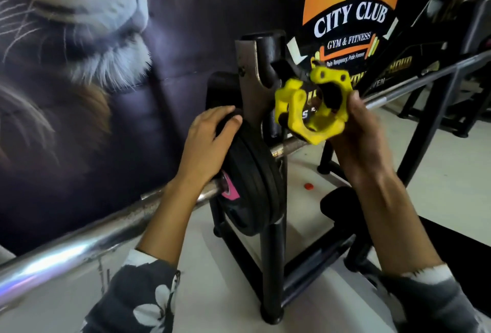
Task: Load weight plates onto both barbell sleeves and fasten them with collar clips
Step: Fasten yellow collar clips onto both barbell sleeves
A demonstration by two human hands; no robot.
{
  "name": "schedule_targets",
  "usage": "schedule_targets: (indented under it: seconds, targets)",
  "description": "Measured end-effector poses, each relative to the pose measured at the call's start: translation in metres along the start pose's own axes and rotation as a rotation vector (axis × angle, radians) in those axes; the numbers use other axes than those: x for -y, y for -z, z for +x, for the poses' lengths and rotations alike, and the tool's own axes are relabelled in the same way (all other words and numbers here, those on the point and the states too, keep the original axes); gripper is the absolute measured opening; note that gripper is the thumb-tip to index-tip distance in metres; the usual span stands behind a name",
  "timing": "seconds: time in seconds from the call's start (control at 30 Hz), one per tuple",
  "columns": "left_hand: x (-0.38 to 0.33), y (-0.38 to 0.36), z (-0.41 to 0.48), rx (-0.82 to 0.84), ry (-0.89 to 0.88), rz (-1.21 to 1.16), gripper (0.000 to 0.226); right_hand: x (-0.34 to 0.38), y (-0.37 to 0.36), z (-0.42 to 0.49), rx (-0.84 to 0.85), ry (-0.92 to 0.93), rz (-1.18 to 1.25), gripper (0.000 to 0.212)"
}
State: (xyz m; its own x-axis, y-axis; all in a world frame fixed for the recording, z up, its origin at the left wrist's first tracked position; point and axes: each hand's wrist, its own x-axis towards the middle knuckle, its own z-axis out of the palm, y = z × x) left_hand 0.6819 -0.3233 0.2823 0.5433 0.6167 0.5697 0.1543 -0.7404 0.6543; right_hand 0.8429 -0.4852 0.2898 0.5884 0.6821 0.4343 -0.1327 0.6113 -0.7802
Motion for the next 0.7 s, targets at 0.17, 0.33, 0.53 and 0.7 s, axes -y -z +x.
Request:
schedule_targets:
  seconds: [0.17,0.33,0.53,0.7]
  targets:
    - [-0.019,-0.021,-0.058,-0.106,-0.233,0.023,0.046,-0.019,0.016,-0.07,-0.35,-0.054,-0.09,0.029]
    - [-0.036,-0.059,-0.128,0.005,-0.413,-0.363,0.051,-0.022,0.004,-0.132,-0.551,0.023,-0.114,0.03]
    - [-0.036,-0.049,-0.176,0.483,0.109,-1.117,0.042,-0.032,-0.037,-0.208,-0.739,0.119,-0.248,0.049]
    - [-0.026,-0.014,-0.207,0.729,0.178,-1.176,0.026,-0.038,-0.086,-0.275,-0.834,0.128,-0.349,0.042]
